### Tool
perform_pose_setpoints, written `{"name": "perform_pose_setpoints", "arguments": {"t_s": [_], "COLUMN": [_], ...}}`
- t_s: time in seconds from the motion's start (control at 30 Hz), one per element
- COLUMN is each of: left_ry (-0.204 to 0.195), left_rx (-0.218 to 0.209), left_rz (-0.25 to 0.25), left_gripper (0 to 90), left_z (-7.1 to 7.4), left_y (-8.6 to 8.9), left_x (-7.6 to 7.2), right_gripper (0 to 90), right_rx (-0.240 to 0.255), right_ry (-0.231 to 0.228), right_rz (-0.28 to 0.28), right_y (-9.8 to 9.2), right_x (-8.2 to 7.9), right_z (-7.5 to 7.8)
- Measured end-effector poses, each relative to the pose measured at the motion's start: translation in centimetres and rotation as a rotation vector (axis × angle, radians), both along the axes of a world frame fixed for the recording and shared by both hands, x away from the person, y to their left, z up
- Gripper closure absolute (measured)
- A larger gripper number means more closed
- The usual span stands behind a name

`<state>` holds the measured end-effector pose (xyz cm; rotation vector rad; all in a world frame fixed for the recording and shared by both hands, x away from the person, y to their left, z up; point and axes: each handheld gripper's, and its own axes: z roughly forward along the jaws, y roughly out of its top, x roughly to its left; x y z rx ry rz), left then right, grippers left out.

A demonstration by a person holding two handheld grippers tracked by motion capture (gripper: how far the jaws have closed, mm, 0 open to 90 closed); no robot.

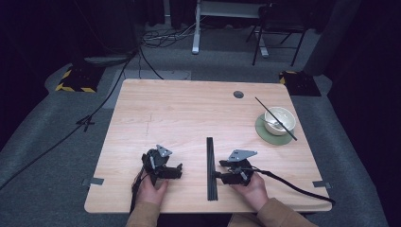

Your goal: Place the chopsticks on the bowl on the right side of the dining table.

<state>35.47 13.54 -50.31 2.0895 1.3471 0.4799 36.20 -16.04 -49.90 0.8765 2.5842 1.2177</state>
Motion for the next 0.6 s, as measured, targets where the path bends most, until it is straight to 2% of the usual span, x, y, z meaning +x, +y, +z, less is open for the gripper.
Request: {"name": "perform_pose_setpoints", "arguments": {"t_s": [0.13, 0.23, 0.33, 0.4, 0.5, 0.6], "left_ry": [0.000, 0.000, 0.000, 0.000, -0.001, 0.000], "left_rx": [0.000, 0.000, 0.000, 0.000, -0.001, 0.000], "left_rz": [-0.001, -0.001, 0.000, 0.000, 0.001, 0.000], "left_gripper": [0.6, 0.6, 0.6, 0.6, 0.6, 0.6], "left_z": [0.00, 0.00, 0.00, 0.00, -0.01, 0.00], "left_y": [0.00, 0.01, 0.00, 0.00, -0.01, 0.00], "left_x": [0.00, 0.00, 0.00, 0.00, 0.00, 0.00], "right_gripper": [45.3, 45.2, 45.9, 46.5, 47.6, 48.9], "right_rx": [-0.031, -0.028, -0.024, -0.036, -0.066, -0.126], "right_ry": [-0.021, 0.002, -0.009, -0.003, -0.021, -0.057], "right_rz": [-0.015, -0.023, -0.006, -0.021, -0.026, -0.056], "right_y": [-0.15, -0.30, -0.34, -0.31, -0.55, -0.95], "right_x": [0.00, 0.07, -0.01, 0.03, 0.20, 0.37], "right_z": [0.08, 0.28, 0.35, 0.26, 0.34, 0.50]}}
